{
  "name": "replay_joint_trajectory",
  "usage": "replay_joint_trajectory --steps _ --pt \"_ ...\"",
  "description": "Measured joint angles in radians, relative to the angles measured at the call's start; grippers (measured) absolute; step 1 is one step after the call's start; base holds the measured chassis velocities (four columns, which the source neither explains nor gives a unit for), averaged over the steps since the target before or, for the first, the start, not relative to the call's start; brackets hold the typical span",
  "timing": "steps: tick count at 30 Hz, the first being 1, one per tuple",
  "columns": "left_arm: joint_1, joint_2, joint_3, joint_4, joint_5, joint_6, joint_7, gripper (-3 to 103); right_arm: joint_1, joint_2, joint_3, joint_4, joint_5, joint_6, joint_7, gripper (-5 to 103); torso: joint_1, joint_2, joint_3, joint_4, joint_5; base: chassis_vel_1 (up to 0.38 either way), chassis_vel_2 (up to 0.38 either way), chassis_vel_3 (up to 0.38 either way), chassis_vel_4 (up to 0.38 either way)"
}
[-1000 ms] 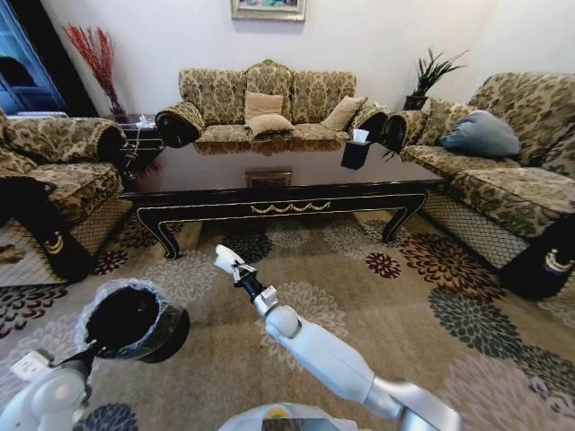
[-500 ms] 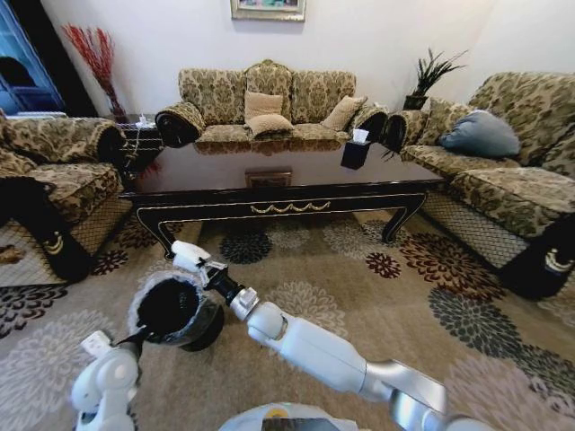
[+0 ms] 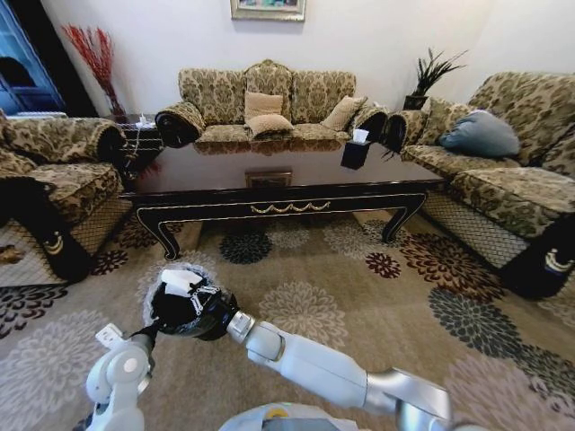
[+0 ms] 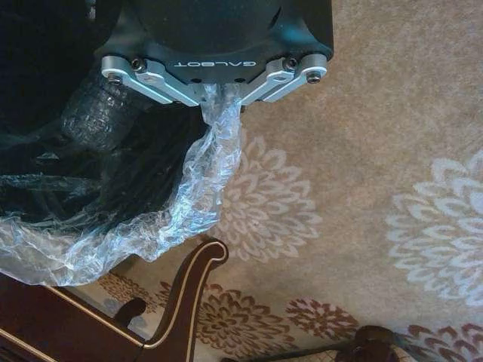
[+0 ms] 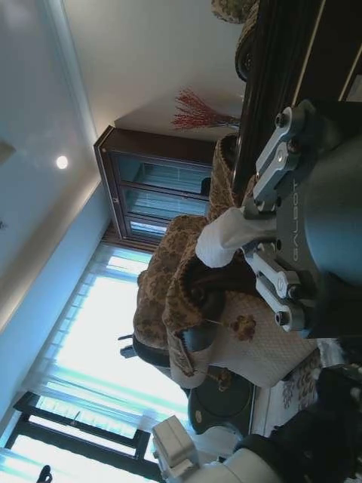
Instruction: Move to the front of the table and pick up the trash from the floor, then place it into the trash bin.
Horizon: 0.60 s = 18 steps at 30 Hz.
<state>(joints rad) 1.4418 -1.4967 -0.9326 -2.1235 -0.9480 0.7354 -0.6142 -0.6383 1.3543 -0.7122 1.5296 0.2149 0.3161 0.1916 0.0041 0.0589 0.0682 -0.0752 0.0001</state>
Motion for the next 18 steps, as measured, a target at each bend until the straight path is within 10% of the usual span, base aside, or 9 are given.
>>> replay_joint_trajectory --steps 18 --pt "0.007 0.002 -0.013 -0.008 -0.017 0.0 -0.003 2 -0.023 0.006 -0.03 -0.046 -0.071 0.005 0.035 77 0.0 0.0 0.0 -0.0002 -0.0001 0.0 0.0 0.0 0.0"
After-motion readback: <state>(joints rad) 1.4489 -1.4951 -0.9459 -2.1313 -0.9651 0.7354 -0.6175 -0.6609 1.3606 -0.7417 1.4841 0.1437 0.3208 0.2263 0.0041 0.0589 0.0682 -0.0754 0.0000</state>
